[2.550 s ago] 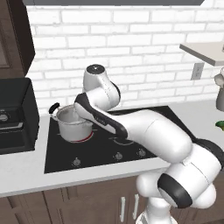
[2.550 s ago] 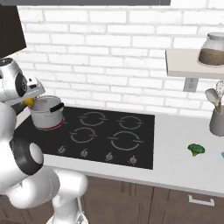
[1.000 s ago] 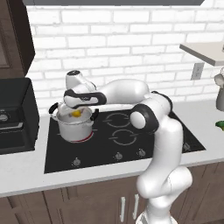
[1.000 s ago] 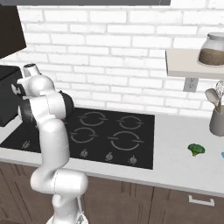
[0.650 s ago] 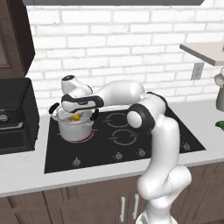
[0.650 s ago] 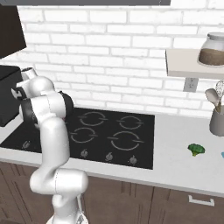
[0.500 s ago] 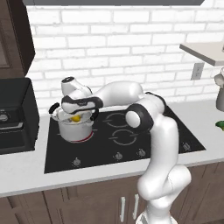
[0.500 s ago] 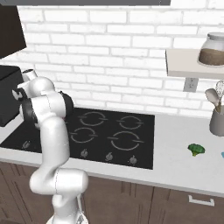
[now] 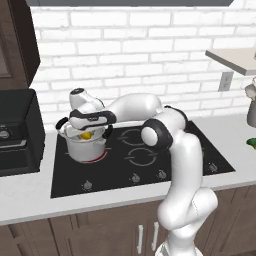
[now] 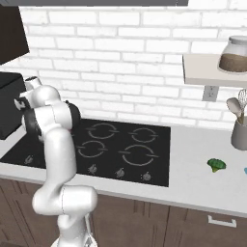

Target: Put the broccoli and lemon in the pot. Retrieve the spatula and lightly stir the vegetables in the pot.

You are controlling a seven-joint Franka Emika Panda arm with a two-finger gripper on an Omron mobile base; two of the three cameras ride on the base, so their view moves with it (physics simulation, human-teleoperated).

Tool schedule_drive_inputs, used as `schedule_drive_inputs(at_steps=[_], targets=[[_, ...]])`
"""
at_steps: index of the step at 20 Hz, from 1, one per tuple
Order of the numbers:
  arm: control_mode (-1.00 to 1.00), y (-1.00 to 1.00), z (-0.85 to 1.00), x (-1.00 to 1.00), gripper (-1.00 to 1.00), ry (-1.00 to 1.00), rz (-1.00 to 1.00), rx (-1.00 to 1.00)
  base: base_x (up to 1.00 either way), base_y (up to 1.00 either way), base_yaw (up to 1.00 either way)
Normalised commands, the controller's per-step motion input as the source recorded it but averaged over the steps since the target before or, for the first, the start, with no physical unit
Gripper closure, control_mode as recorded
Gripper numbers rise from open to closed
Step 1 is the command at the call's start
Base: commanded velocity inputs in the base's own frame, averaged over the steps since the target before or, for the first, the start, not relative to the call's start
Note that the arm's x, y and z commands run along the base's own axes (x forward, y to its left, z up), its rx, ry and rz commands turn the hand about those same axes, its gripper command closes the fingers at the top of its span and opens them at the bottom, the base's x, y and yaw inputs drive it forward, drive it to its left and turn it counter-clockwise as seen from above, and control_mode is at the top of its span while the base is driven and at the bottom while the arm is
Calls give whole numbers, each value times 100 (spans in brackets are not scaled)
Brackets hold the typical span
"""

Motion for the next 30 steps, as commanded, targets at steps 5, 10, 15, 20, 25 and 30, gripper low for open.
schedule_drive_inputs(at_steps=[5, 10, 15, 20, 25, 30], targets=[[-100, -40, 32, -5, -100, 0, -2, 1, 0, 0, 0], [-100, -43, 35, 0, -100, 0, 0, 2, 0, 0, 0], [-100, -5, 30, -10, -100, 0, 0, 8, 0, 0, 0], [-100, -49, 91, -94, -100, -11, 0, 10, 0, 0, 0], [-100, -100, 65, -97, -100, -7, -6, 9, 0, 0, 0], [-100, -100, 11, -63, -100, 1, -22, 3, 0, 0, 0]])
